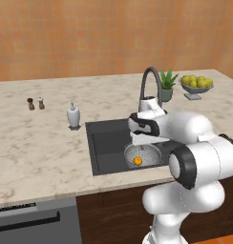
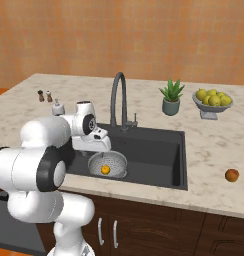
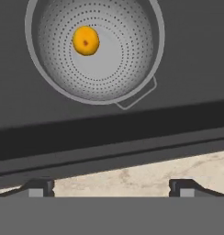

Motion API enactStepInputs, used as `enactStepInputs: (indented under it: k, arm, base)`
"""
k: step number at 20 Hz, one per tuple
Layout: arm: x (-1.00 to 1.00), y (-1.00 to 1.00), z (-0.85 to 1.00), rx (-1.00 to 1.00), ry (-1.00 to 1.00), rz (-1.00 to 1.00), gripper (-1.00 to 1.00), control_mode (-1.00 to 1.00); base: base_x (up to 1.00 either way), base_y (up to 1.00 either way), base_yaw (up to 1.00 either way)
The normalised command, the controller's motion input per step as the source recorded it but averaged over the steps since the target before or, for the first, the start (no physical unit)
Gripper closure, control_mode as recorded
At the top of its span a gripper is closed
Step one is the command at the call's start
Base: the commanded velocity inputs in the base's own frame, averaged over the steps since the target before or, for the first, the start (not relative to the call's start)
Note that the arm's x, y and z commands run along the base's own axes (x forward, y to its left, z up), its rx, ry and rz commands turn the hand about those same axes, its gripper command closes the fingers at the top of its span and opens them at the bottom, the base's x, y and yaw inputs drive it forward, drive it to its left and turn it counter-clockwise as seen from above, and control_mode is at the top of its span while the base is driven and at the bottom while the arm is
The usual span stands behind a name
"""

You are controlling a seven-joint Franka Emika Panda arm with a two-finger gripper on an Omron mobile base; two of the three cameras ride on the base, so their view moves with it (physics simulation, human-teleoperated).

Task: Put the colander in the sink, put the peach, tangerine in the colander, and turn on the sink faucet and pour water over the colander.

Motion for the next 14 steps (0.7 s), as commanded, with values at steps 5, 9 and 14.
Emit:
enactStepInputs:
  k: [5, 9, 14]
  arm:
    - [-0.62, -0.32, 0.44, -0.01, -0.08, 0.00, -1.00, -1.00]
    - [-0.56, -0.42, 0.38, -0.02, -0.05, 0.00, -1.00, -1.00]
    - [-0.26, -0.62, 0.24, -0.10, -0.05, 0.00, -1.00, -1.00]
  base:
    - [0.00, 0.00, 0.00]
    - [0.00, 0.00, 0.00]
    - [0.00, 0.00, 0.00]
